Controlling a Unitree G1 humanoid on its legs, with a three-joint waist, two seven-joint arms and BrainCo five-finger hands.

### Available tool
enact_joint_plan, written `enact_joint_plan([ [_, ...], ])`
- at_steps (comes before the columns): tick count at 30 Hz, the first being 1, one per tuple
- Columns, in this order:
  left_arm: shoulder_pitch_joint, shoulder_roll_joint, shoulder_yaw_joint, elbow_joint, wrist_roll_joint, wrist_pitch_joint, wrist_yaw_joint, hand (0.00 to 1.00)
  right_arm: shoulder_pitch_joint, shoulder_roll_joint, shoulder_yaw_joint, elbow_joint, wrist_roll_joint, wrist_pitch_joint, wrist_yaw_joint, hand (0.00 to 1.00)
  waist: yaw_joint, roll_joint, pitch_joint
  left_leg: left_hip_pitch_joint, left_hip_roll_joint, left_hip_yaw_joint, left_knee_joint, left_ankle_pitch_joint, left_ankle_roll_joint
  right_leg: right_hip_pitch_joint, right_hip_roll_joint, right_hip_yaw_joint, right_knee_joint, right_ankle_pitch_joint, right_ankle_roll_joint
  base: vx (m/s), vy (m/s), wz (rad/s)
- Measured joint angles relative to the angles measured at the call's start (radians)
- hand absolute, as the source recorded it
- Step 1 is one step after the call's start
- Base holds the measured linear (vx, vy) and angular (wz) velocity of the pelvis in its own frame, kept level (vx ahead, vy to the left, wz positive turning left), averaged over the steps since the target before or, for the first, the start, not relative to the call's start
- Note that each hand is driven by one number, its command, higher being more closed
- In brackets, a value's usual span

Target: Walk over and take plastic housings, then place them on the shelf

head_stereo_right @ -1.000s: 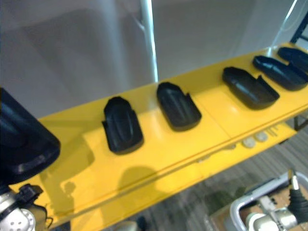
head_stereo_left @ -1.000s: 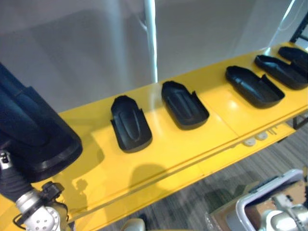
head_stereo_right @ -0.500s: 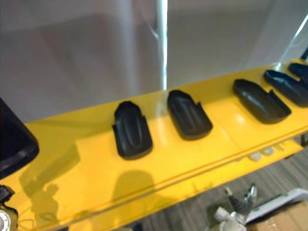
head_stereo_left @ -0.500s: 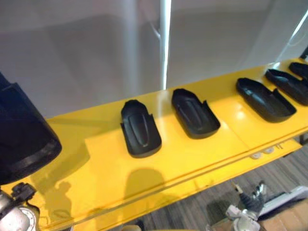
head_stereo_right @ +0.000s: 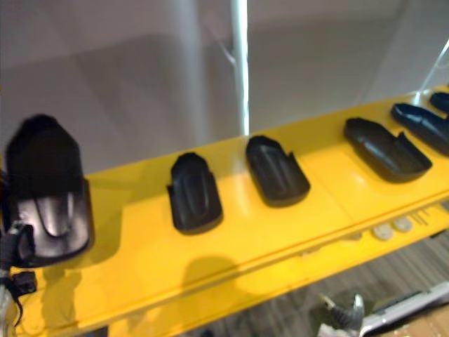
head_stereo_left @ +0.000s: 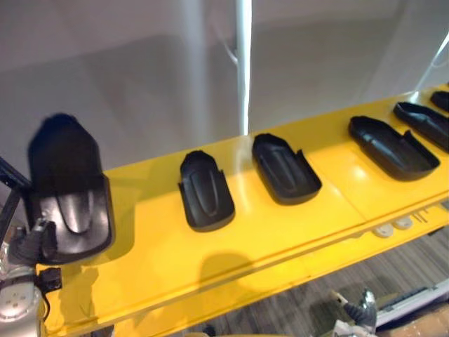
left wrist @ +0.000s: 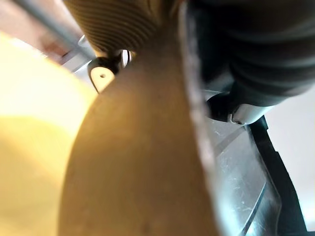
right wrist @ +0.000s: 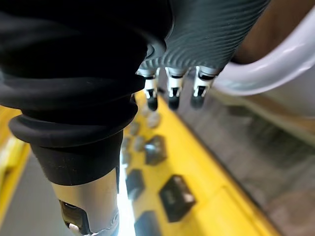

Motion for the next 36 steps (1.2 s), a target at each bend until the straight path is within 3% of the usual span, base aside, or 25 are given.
enact_joint_plan([
  [3,-0.057,0.085,-0.037,0.122,-0.003,0.034,-0.083,1.0,-0.007,-0.007,-0.001,0.025,0.018,0.009,0.001,0.0,-0.005,0.012,0.008,-0.002,-0.007,0.005,-0.011,0.02,0.002,-0.011,-0.001,0.004,-0.005,-0.02,0.004,-0.1,-0.007,-0.09],
  [6,-0.111,0.112,-0.06,0.207,-0.002,0.06,-0.149,1.0,-0.008,-0.018,-0.003,0.03,0.026,0.021,0.001,0.0,-0.006,0.018,0.012,-0.005,-0.014,0.005,-0.018,0.037,0.003,-0.008,-0.005,0.004,-0.022,-0.049,0.02,-0.16,-0.014,-0.03],
  [9,-0.131,0.126,-0.078,0.261,-0.001,0.062,-0.178,1.0,-0.004,-0.028,-0.005,0.032,0.027,0.021,-0.001,0.0,-0.009,0.045,0.028,-0.008,-0.003,0.002,-0.019,0.043,-0.002,-0.011,0.004,0.0,-0.022,-0.056,0.025,-0.15,0.012,0.0],
  [13,-0.136,0.145,-0.078,0.309,-0.001,0.062,-0.205,1.0,0.0,-0.03,-0.005,0.032,0.026,0.022,-0.002,0.0,-0.008,0.05,0.032,-0.018,0.007,0.002,-0.019,0.044,-0.005,-0.014,0.017,-0.002,-0.031,-0.059,0.029,-0.05,-0.012,0.03],
  [21,-0.177,0.173,-0.108,0.405,-0.004,0.075,-0.201,1.0,-0.021,-0.028,-0.01,0.068,0.026,0.022,-0.002,0.0,-0.004,0.013,0.062,-0.033,-0.007,0.0,-0.016,0.045,-0.009,-0.011,0.012,-0.001,-0.047,-0.043,0.028,0.09,-0.026,0.04],
  [29,-0.192,0.168,-0.147,0.416,-0.003,0.083,-0.171,1.0,-0.053,-0.025,-0.009,0.098,0.025,0.019,-0.003,0.0,-0.01,0.012,0.064,-0.01,-0.01,0.019,-0.013,0.046,-0.009,0.007,0.013,0.014,-0.05,-0.038,0.019,0.04,-0.03,-0.03],
  [36,-0.231,0.091,-0.157,0.452,0.0,0.081,-0.098,1.0,-0.07,-0.025,-0.001,0.105,0.024,0.019,-0.003,0.0,-0.014,0.019,0.077,-0.007,0.001,0.025,-0.02,0.04,-0.006,-0.002,0.015,0.031,-0.049,-0.037,0.021,-0.08,0.009,-0.07],
])
